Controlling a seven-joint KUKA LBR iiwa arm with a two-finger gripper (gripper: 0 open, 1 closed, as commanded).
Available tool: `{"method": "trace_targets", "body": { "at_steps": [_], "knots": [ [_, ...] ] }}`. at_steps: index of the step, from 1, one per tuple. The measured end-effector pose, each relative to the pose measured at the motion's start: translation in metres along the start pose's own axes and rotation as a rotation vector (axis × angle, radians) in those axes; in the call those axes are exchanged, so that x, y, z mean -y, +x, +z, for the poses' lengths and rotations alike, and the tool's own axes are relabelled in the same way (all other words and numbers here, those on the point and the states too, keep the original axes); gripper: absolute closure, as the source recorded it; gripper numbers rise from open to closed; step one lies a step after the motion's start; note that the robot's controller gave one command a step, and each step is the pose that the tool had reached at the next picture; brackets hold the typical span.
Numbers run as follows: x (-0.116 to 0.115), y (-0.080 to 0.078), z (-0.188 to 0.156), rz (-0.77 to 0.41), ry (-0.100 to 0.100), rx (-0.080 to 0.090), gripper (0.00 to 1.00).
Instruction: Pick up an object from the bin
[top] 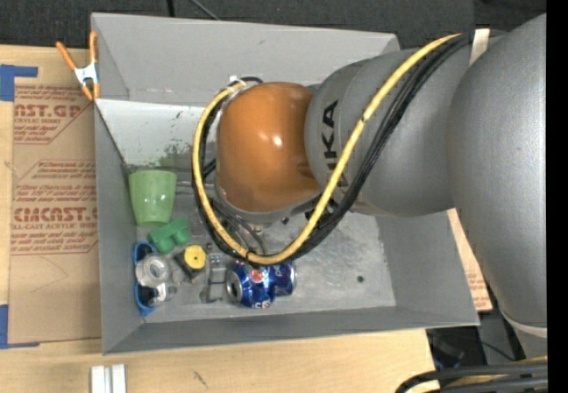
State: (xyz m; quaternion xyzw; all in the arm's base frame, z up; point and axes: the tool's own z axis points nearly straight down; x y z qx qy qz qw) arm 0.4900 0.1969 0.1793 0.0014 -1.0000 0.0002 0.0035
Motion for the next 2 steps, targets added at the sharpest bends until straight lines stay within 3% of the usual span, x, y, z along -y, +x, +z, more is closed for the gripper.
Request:
{"method": "trace_targets", "body": {
  "at_steps": [1,2],
  "knots": [
    [0.134,-0.009,0.113,-0.117,0.004,0.000,0.00],
    [0.124,-0.006,0.079,-0.012,-0.002,0.008,0.00]
  ]
}}
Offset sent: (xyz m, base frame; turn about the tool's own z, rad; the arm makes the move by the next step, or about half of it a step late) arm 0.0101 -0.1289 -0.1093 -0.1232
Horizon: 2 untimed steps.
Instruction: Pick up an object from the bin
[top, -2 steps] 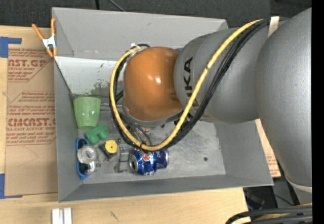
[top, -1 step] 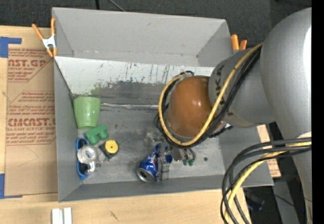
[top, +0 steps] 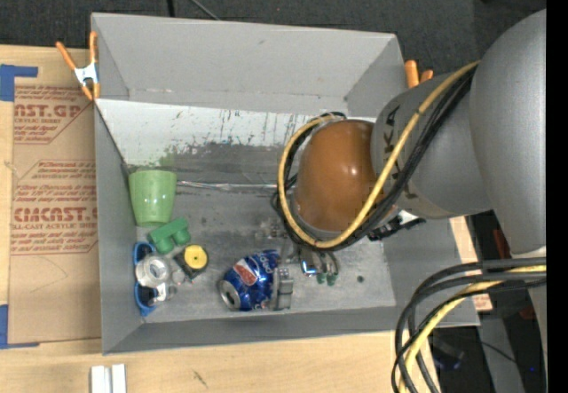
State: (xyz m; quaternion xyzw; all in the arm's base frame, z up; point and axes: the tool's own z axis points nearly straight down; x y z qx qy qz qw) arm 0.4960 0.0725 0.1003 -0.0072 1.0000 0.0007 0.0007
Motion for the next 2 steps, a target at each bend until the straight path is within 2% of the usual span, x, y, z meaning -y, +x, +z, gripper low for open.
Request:
{"method": "trace_targets", "body": {
  "at_steps": [1,2],
  "knots": [
    [-0.032,-0.008,-0.008,-0.044,-0.001,0.000,0.00],
    [-0.028,0.002,0.033,-0.031,0.001,-0.007,0.00]
  ]
}}
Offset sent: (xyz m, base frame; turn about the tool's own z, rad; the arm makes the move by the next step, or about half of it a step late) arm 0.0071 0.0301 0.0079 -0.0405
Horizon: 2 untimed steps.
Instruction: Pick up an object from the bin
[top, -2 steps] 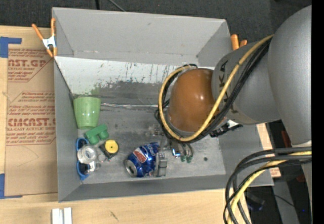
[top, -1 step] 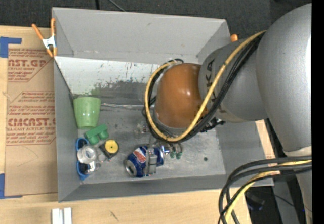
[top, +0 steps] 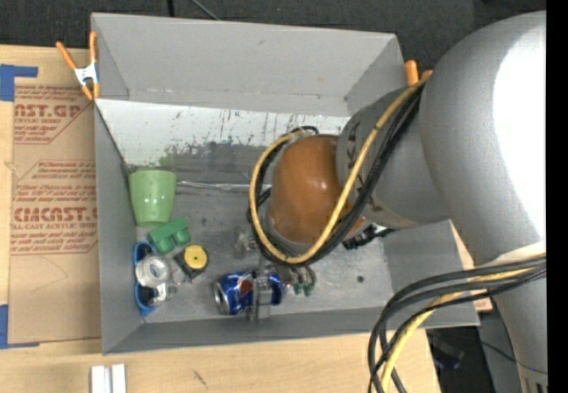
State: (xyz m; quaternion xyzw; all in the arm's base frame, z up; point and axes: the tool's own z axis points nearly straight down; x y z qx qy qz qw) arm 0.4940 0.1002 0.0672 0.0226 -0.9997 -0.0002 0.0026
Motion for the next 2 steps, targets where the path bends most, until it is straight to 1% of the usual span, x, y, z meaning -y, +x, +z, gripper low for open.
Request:
{"method": "trace_targets", "body": {
  "at_steps": [1,2],
  "knots": [
    [-0.0006,-0.0002,0.0002,0.000,-0.001,0.000,0.00],
    [-0.0008,0.0002,-0.0003,0.000,-0.002,0.000,1.00]
  ]
}}
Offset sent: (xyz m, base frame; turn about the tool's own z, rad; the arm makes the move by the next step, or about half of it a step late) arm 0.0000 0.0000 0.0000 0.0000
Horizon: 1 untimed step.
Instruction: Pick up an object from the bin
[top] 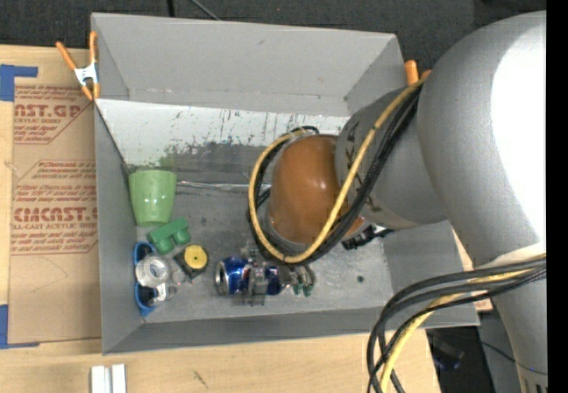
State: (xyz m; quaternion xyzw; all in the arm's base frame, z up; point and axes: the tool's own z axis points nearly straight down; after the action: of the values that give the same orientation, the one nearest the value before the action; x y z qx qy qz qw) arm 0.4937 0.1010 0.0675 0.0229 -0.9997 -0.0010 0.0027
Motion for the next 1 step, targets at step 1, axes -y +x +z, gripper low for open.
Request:
{"method": "trace_targets", "body": {
  "at_steps": [1],
  "knots": [
    [-0.0012,-0.0013,-0.0843,-0.001,0.000,0.013,1.00]
  ]
}}
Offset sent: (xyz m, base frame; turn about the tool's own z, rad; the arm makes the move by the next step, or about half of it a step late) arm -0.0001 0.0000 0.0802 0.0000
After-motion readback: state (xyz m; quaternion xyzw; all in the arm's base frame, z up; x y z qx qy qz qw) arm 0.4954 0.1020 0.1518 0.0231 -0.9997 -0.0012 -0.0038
